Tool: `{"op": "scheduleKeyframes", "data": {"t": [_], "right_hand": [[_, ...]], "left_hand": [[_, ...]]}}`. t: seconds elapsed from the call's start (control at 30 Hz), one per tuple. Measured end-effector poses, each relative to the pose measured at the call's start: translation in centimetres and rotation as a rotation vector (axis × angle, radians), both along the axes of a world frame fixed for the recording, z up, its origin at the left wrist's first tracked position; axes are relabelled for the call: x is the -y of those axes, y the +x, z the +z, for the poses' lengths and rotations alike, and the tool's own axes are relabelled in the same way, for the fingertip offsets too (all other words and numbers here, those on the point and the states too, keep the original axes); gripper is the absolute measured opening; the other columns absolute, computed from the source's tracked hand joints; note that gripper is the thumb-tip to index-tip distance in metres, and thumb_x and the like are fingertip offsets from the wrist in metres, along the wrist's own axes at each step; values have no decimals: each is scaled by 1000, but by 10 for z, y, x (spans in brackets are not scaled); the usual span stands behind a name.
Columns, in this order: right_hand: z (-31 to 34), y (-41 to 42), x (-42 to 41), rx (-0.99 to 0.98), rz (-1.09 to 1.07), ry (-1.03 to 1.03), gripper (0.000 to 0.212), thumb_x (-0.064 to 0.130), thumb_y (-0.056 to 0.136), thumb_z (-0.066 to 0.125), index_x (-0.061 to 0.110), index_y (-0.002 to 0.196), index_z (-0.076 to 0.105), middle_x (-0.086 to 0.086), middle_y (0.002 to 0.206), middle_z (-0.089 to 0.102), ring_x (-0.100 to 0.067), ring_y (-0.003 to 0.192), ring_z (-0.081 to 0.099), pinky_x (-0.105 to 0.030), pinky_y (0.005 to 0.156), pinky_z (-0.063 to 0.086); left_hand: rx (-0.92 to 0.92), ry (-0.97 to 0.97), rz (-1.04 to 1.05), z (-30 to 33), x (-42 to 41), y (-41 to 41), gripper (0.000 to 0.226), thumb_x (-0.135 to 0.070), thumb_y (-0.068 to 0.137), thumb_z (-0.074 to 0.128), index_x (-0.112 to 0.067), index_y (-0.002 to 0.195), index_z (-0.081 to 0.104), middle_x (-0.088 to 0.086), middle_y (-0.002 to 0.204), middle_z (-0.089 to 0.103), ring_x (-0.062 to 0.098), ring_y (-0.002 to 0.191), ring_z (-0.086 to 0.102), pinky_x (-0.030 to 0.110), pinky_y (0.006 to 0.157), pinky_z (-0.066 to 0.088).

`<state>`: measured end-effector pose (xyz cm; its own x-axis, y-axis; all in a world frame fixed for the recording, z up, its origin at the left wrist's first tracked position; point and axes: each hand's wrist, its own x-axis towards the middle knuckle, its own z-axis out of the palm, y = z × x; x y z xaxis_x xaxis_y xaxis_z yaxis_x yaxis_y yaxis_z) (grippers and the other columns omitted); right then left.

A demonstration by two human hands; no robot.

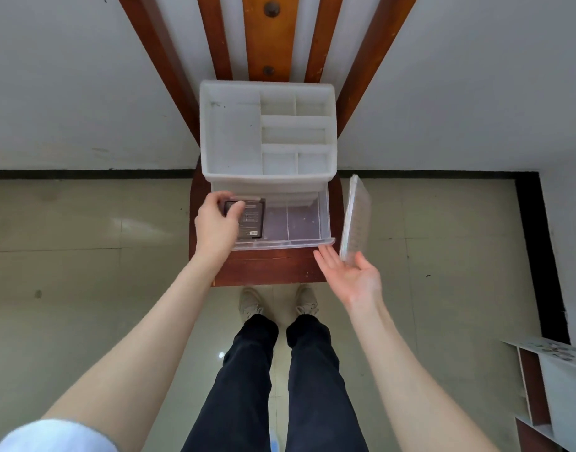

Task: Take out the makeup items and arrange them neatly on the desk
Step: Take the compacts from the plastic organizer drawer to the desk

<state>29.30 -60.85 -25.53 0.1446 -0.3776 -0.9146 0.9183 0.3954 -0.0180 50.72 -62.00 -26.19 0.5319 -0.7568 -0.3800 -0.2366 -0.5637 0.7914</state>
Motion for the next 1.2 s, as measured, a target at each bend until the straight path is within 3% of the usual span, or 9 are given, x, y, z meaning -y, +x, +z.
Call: {"op": "scheduleKeyframes", "data": {"t": [0.1, 0.2, 0.3, 0.37, 0.5, 0.7, 0.9, 1.0, 1.2], "right_hand": [[8, 3, 1, 77, -34, -15, 52, 26, 102, 27, -11, 137, 25, -26, 143, 36, -36, 137, 30, -46, 114, 22], [13, 11, 10, 76, -23, -22, 53, 26, 102, 29, -13, 138, 24, -26, 146, 32, -35, 139, 26, -46, 113, 21], [13, 16, 18, 66, 1, -17, 54, 26, 102, 29, -13, 138, 24, -25, 147, 31, -34, 140, 24, -45, 114, 20], [12, 16, 20, 77, 7, -23, 54, 27, 102, 29, -13, 137, 25, -25, 146, 32, -34, 139, 25, -45, 114, 20], [12, 23, 26, 93, 1, -58, 54, 28, 102, 28, -10, 140, 21, -25, 146, 32, -33, 139, 25, -46, 114, 18], [9, 42, 60, 50, -23, -127, 55, 31, 101, 28, -6, 142, 23, -17, 150, 29, -25, 142, 21, -44, 115, 15], [6, 46, 76, 44, -67, -153, 52, 31, 102, 27, -1, 143, 21, -18, 150, 30, -27, 142, 23, -45, 115, 15], [5, 43, 73, 54, -87, -153, 52, 30, 102, 28, -3, 142, 23, -19, 148, 33, -29, 141, 25, -43, 115, 17], [13, 20, 45, 32, -82, -138, 50, 25, 102, 31, -10, 137, 28, -24, 143, 38, -34, 137, 30, -42, 113, 26]], "left_hand": [[-560, 31, 423, 10, -27, 3, 12, -18, 94, 53, -8, 91, 59, 3, 85, 65, 13, 73, 66, 28, 67, 53], [-822, 59, 728, 9, -44, 4, 17, -14, 98, 45, -5, 86, 54, 5, 81, 65, 14, 62, 67, 42, 65, 55], [-1066, 61, 933, 4, -38, 6, 22, -12, 100, 37, -5, 114, 52, 7, 118, 60, 22, 102, 61, 49, 86, 45], [-1177, 17, 979, 2, -30, 6, 23, -13, 101, 34, -7, 109, 54, 7, 129, 55, 24, 116, 55, 47, 87, 43], [-1267, -106, 982, 2, -13, 11, 34, -21, 102, 29, -6, 125, 49, 11, 131, 54, 26, 120, 52, 43, 85, 44], [-1266, -157, 868, -8, 11, 22, 38, -27, 102, 27, -10, 134, 40, 15, 131, 51, 31, 121, 48, 45, 97, 41], [-1272, -181, 827, -23, 9, 26, 33, -29, 102, 29, -11, 125, 46, 13, 109, 60, 27, 98, 57, 46, 93, 41], [-1292, -185, 829, -24, 5, 28, 29, -27, 101, 31, -11, 112, 52, 13, 109, 61, 28, 102, 57, 47, 93, 41], [-1278, -157, 766, -2, 5, 37, 31, -26, 101, 30, -11, 120, 49, 14, 124, 56, 29, 113, 54, 46, 98, 40]]}}
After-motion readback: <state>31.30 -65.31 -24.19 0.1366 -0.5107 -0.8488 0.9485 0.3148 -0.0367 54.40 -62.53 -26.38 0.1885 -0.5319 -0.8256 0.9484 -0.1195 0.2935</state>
